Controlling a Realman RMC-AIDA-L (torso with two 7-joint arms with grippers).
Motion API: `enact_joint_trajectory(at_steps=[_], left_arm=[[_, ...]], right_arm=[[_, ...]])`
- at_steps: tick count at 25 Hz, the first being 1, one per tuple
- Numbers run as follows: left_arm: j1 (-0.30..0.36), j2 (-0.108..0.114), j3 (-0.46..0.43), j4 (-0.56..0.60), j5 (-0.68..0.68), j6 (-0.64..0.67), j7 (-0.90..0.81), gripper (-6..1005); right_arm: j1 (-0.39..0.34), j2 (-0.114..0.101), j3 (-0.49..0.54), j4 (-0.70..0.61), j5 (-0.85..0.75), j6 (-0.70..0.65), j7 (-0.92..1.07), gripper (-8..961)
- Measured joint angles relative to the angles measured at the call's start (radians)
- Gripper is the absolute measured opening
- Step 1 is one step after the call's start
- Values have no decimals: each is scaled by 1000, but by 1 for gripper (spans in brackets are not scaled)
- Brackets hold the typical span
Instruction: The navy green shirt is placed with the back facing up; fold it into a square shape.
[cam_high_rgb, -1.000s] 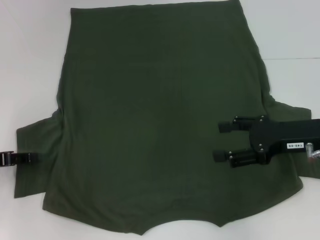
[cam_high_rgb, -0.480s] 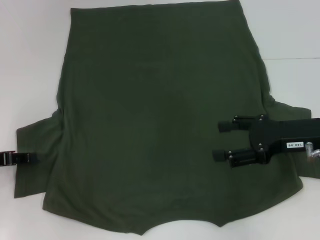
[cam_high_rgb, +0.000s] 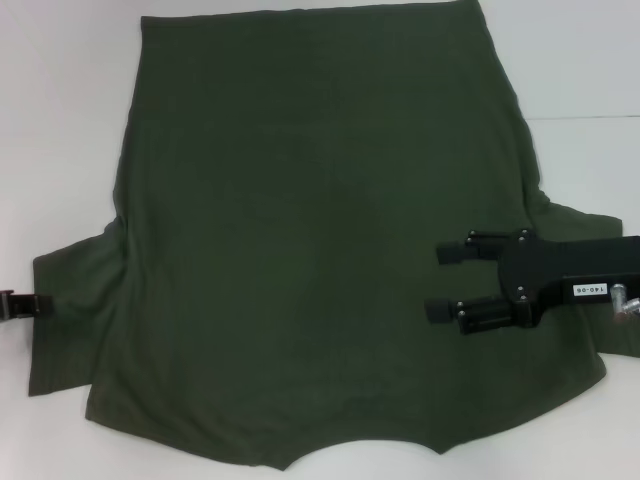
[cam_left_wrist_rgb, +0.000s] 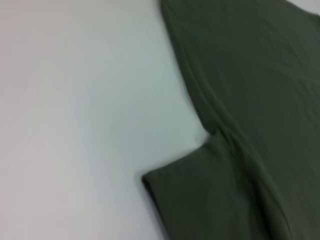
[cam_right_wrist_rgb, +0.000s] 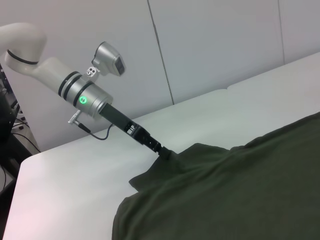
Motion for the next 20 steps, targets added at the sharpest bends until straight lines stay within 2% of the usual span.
enact_joint_trajectory(at_steps=[3,6,17,20], left_arm=[[1,4,2,-8,4,-4,-1,339],[-1,4,11,-12,5,-6,-2,135],[-9,5,11,-25,7,-8,-3,-1],[-9,4,7,-25,7,-7,-3,-1]], right_arm=[[0,-1,1,0,0,0,0,940],[0,-1,3,0,0,0,0,940],[3,-8,2,-3,0,4,0,941],[4,-8,1,-3,0,5,0,941]])
